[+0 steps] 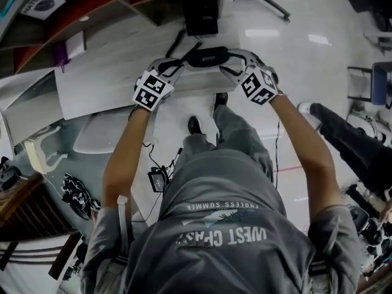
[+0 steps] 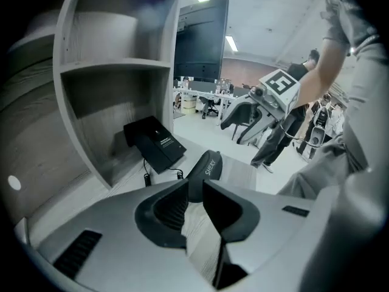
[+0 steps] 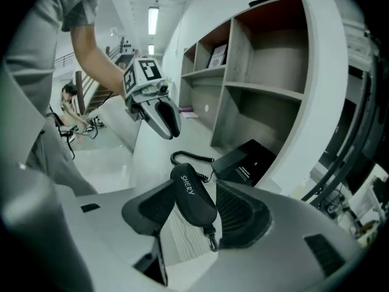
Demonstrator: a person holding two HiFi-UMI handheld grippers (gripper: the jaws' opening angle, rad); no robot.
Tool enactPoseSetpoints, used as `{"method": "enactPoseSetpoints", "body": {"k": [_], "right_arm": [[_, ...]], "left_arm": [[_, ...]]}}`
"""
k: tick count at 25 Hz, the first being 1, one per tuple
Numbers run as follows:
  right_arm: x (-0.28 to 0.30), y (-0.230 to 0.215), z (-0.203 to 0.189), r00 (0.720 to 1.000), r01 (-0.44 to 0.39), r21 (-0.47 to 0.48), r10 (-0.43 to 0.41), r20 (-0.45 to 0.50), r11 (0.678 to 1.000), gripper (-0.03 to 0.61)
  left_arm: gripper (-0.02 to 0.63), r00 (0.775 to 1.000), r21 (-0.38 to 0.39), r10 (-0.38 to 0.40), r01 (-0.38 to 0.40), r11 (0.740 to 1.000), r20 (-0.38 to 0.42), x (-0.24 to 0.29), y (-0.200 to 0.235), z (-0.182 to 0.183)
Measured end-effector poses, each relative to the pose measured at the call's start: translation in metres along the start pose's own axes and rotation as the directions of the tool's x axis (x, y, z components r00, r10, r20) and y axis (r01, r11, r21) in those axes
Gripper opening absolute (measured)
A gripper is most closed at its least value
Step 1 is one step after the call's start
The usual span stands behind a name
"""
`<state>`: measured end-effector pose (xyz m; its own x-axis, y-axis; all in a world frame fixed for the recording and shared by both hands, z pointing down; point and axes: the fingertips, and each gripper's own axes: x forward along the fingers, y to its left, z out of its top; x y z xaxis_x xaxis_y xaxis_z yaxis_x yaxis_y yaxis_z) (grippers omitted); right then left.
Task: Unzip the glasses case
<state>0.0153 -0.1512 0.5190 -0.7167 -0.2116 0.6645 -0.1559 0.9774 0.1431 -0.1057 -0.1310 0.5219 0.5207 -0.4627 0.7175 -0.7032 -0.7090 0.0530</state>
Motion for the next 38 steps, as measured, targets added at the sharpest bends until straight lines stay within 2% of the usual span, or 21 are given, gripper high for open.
{"method": "enactPoseSetpoints", "body": {"k": [4, 12, 14, 16, 20, 23, 25, 28, 31, 34, 38], "right_arm": [[0.023, -0.004, -0.021, 0.997, -0.039, -0.15, 0.028, -0.07, 0.988, 0.242], [0.056, 0.003, -0.052, 0.986, -0.09, -0.371, 0.031, -0.162, 0.924, 0.333], [0.063, 0.004, -0.054, 0.986, -0.095, -0.408, 0.028, -0.167, 0.908, 0.359], [0.069, 0.005, -0.056, 0.985, -0.1, -0.44, 0.027, -0.171, 0.893, 0.359], [0.078, 0.004, -0.061, 0.983, -0.11, -0.475, 0.026, -0.18, 0.873, 0.333], [0.084, 0.003, -0.064, 0.983, -0.108, -0.474, 0.024, -0.181, 0.874, 0.319], [0.086, 0.002, -0.062, 0.983, -0.123, -0.44, 0.047, -0.179, 0.89, 0.302], [0.085, 0.003, -0.058, 0.971, -0.208, -0.323, 0.157, -0.178, 0.923, 0.299], [0.082, 0.005, -0.056, 0.934, -0.339, -0.168, 0.309, -0.179, 0.926, 0.296], [0.076, 0.01, -0.054, 0.864, -0.48, 0.0, 0.472, -0.176, 0.877, 0.295], [0.063, 0.028, -0.056, 0.722, -0.638, 0.222, 0.673, -0.158, 0.737, 0.293]], "left_arm": [[0.084, 0.999, 0.059, -0.009, 0.011, 0.998, -0.045, 0.023, 0.008, -0.015], [0.185, 0.993, 0.146, 0.001, 0.016, 0.989, -0.114, 0.051, 0.009, -0.043], [0.206, 0.992, 0.172, 0.002, 0.019, 0.985, -0.125, 0.056, 0.009, -0.047], [0.218, 0.991, 0.193, 0.001, 0.024, 0.981, -0.131, 0.06, 0.008, -0.05], [0.218, 0.991, 0.201, -0.003, 0.031, 0.979, -0.136, 0.067, 0.009, -0.056], [0.218, 0.991, 0.192, -0.005, 0.031, 0.981, -0.134, 0.071, 0.01, -0.059], [0.218, 0.992, 0.192, -0.009, 0.034, 0.981, -0.129, 0.072, 0.011, -0.059], [0.218, 0.992, 0.197, -0.021, 0.044, 0.979, -0.122, 0.074, 0.011, -0.059], [0.218, 0.992, 0.204, -0.034, 0.059, 0.977, -0.121, 0.075, 0.01, -0.06], [0.218, 0.99, 0.241, -0.035, 0.068, 0.968, -0.136, 0.076, 0.01, -0.063], [0.19, 0.986, 0.317, -0.036, 0.086, 0.944, -0.16, 0.074, 0.007, -0.069]]}}
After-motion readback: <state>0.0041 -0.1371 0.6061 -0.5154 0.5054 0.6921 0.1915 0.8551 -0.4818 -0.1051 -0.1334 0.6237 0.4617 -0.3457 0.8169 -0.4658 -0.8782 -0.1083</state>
